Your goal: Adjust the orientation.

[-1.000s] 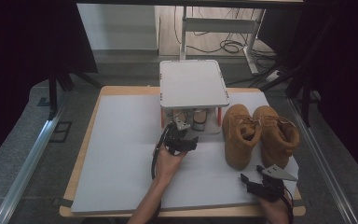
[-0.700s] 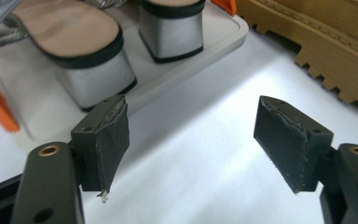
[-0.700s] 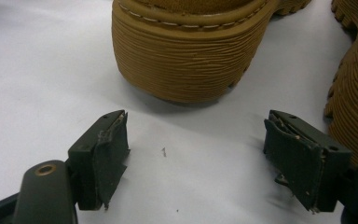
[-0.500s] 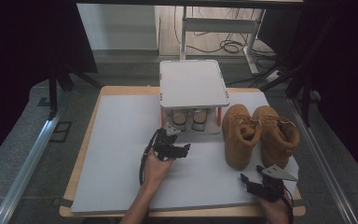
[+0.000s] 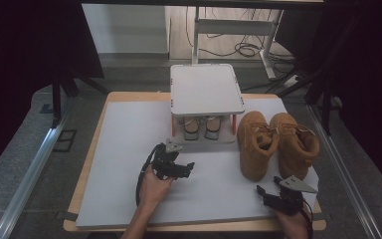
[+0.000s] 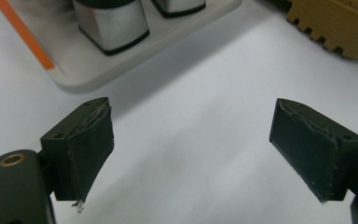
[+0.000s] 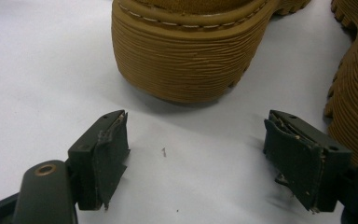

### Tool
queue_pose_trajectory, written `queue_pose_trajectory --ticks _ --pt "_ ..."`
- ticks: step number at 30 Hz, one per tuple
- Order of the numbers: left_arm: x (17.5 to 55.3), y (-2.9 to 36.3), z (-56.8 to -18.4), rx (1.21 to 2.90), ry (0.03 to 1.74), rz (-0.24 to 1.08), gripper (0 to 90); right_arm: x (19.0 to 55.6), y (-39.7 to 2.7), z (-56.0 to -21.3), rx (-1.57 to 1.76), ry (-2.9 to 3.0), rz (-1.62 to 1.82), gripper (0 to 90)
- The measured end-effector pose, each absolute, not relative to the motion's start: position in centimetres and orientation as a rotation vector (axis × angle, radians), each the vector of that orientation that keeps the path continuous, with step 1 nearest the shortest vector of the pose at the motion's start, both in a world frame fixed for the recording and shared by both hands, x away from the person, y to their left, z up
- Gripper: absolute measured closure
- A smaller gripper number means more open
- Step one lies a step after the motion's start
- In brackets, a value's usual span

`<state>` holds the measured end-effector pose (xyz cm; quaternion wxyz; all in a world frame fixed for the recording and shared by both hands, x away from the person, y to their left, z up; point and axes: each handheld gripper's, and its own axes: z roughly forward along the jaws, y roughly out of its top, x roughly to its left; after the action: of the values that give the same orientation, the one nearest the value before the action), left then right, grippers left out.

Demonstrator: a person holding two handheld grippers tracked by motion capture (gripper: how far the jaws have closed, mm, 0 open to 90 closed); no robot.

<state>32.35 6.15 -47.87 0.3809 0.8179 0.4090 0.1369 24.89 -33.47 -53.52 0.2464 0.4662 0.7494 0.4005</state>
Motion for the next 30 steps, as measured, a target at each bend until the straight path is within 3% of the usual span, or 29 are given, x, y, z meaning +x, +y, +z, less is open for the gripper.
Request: queue_pose_trajectory --ticks 30 --pt "29.0 11.7 -52.2 2.141 1.104 0.368 12.5 24.9 -33.4 -53.5 1.277 2.041 1.092 21.6"
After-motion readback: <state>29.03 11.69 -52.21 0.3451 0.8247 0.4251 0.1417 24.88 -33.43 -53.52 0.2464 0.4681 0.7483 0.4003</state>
